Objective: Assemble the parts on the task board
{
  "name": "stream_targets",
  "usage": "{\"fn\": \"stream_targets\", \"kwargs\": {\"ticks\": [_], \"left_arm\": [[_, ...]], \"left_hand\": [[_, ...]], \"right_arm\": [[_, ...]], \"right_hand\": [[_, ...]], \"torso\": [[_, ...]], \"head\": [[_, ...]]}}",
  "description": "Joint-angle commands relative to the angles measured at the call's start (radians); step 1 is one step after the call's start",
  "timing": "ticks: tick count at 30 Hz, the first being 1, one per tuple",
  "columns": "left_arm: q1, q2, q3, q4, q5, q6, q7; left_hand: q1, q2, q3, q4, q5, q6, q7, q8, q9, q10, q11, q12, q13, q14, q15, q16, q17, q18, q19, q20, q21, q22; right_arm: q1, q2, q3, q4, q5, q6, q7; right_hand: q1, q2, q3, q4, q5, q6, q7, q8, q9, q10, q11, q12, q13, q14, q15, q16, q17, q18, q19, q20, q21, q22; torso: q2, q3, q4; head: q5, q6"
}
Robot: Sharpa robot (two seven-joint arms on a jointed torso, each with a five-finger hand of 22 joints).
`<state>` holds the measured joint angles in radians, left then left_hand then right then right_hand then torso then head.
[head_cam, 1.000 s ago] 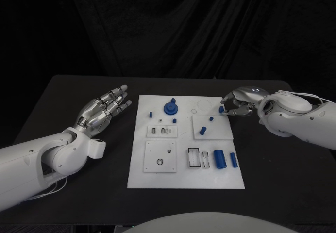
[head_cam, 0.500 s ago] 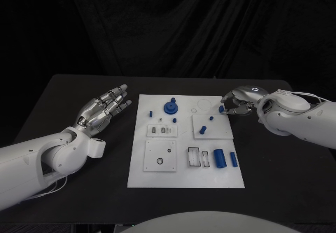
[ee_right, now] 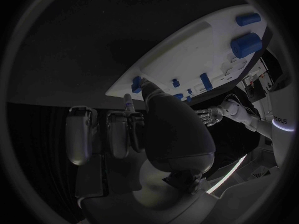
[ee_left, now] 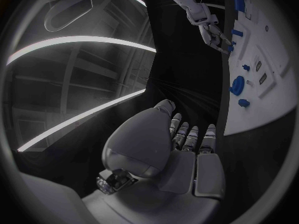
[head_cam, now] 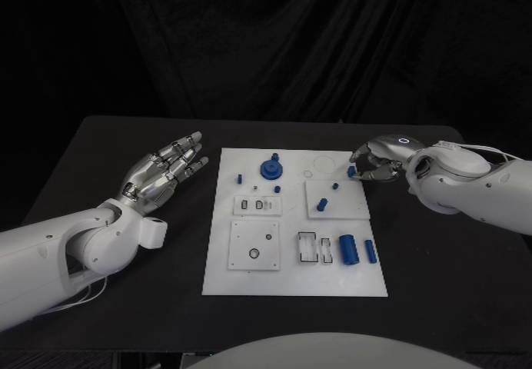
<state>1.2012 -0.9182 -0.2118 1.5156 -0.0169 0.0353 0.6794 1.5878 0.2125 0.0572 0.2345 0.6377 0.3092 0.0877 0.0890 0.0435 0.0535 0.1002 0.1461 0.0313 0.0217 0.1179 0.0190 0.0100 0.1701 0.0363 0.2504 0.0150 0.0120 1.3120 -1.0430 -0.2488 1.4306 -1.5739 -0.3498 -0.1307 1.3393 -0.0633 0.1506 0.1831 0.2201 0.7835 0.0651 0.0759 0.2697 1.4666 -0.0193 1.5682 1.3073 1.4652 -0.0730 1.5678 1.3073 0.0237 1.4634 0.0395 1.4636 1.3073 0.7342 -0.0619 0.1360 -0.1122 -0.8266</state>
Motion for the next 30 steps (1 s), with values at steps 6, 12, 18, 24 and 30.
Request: {"fn": "stream_targets", "kwargs": {"ticks": [6,12,18,24,30], "left_arm": [[-0.002,0.002,0.001,0.001,-0.001,0.021,0.031],[-0.002,0.001,0.001,0.0,-0.001,0.023,0.029],[-0.002,0.001,0.001,0.0,-0.001,0.025,0.028],[-0.002,0.001,0.001,0.0,-0.001,0.026,0.026],[-0.002,0.001,0.001,0.0,-0.001,0.027,0.026]], "left_hand": [[-0.001,-0.011,0.006,-0.002,-0.002,-0.002,0.0,-0.004,0.0,-0.003,0.001,0.007,0.0,0.002,0.007,0.003,0.001,0.012,-0.002,0.006,0.003,0.001],[-0.001,-0.011,0.006,-0.002,-0.002,-0.002,0.0,-0.004,0.0,-0.003,0.001,0.007,0.0,0.002,0.007,0.003,0.001,0.012,-0.002,0.006,0.003,0.001],[-0.001,-0.011,0.006,-0.002,-0.002,-0.002,0.0,-0.004,0.0,-0.003,0.001,0.007,0.0,0.002,0.007,0.003,0.001,0.012,-0.002,0.006,0.003,0.001],[-0.001,-0.011,0.006,-0.002,-0.002,-0.002,0.0,-0.004,0.0,-0.003,0.001,0.007,0.0,0.002,0.007,0.003,0.001,0.012,-0.002,0.006,0.003,0.001],[-0.001,-0.011,0.006,-0.002,-0.002,-0.002,0.0,-0.004,0.0,-0.003,0.001,0.007,0.0,0.002,0.007,0.003,0.001,0.012,-0.002,0.006,0.003,0.001]], "right_arm": [[-0.008,0.009,0.0,-0.008,-0.007,-0.014,-0.002],[-0.011,0.014,0.0,-0.012,-0.007,-0.017,0.0],[-0.012,0.017,0.0,-0.016,-0.007,-0.017,-0.002],[-0.013,0.021,0.0,-0.02,-0.007,-0.015,-0.003],[-0.013,0.025,0.0,-0.024,-0.007,-0.018,-0.002]], "right_hand": [[0.009,0.001,-0.002,-0.006,0.001,0.021,0.001,0.011,0.006,0.104,0.005,0.003,0.263,0.106,0.005,0.003,0.263,0.006,0.038,0.007,-0.006,0.224],[0.01,0.002,-0.005,-0.004,0.0,0.037,0.002,0.019,0.011,0.104,0.005,0.003,0.263,0.106,0.006,0.003,0.263,0.006,0.038,0.007,-0.006,0.224],[0.011,0.004,-0.007,-0.003,-0.001,0.055,0.003,0.028,0.02,0.104,0.006,0.003,0.263,0.106,0.007,0.003,0.263,0.006,0.038,0.007,-0.008,0.224],[0.024,0.01,-0.007,-0.007,0.033,0.098,0.003,0.053,0.05,0.104,0.005,0.003,0.263,0.106,0.007,0.003,0.263,0.006,0.038,0.007,-0.009,0.224],[0.032,0.014,-0.005,-0.012,0.057,0.109,0.002,0.059,0.064,0.104,0.005,0.003,0.263,0.106,0.006,0.003,0.263,0.007,0.038,0.007,-0.01,0.224]], "torso": [[0.0,0.0003,0.0],[0.0,0.0002,-0.0009],[0.0,0.0009,0.0007],[0.0,0.0005,-0.0002],[0.0,0.0003,-0.0006]], "head": [[0.0,-0.003],[0.001,-0.003],[0.0,-0.005],[-0.001,-0.005],[0.001,-0.006]]}}
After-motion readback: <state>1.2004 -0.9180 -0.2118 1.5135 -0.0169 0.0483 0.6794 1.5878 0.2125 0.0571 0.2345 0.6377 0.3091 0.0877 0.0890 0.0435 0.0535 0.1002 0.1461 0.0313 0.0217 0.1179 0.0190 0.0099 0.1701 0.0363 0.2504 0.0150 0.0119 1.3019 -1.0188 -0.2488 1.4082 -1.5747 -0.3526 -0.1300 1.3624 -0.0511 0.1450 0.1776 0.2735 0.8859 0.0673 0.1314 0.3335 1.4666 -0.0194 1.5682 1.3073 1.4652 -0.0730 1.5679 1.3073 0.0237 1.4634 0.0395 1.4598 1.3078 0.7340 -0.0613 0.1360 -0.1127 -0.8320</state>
